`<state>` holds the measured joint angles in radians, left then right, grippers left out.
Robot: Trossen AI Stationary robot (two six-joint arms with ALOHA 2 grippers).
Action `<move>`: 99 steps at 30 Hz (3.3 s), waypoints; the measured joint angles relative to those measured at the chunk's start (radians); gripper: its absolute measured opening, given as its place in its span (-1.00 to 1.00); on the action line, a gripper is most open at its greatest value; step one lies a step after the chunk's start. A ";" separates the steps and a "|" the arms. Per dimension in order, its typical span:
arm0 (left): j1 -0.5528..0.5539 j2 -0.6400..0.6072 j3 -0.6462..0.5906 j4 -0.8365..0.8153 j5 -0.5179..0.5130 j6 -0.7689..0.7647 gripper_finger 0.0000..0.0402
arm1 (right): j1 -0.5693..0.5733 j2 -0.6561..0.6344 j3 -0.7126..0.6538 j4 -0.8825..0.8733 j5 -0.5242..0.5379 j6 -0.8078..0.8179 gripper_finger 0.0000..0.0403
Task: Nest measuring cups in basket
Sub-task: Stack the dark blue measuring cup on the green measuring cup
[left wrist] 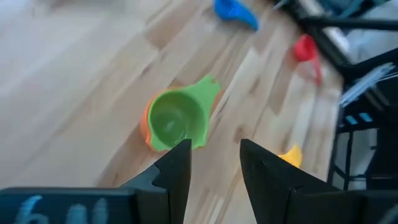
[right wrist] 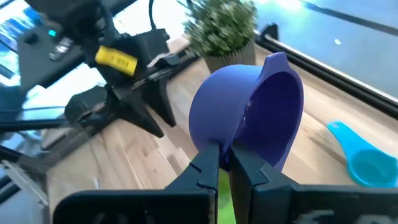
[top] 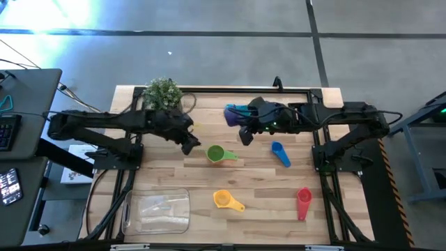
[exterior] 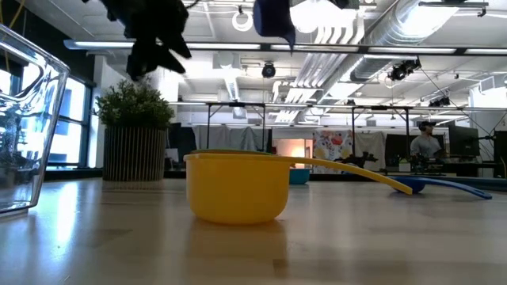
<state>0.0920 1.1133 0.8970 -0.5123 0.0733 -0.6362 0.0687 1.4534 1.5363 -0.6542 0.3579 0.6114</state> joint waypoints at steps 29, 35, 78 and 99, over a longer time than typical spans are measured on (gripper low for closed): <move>0.039 -0.244 0.000 -0.057 -0.009 0.046 -0.36 | 0.047 0.679 0.806 -0.604 -0.149 -0.137 -1.00; 0.039 -0.273 -0.001 -0.065 -0.008 0.047 -0.36 | 0.068 0.737 0.796 -0.624 -0.167 -0.172 -1.00; 0.039 -0.305 0.000 -0.071 -0.011 0.047 -0.36 | 0.054 0.922 0.785 -0.699 -0.124 -0.220 -0.80; 0.039 -0.305 -0.001 -0.076 -0.008 0.065 -0.36 | 0.019 0.862 0.820 -0.665 -0.205 -0.111 -0.51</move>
<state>0.1314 0.8085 0.8963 -0.5880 0.0650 -0.5716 0.0873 2.3150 2.3567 -1.3194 0.1526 0.5007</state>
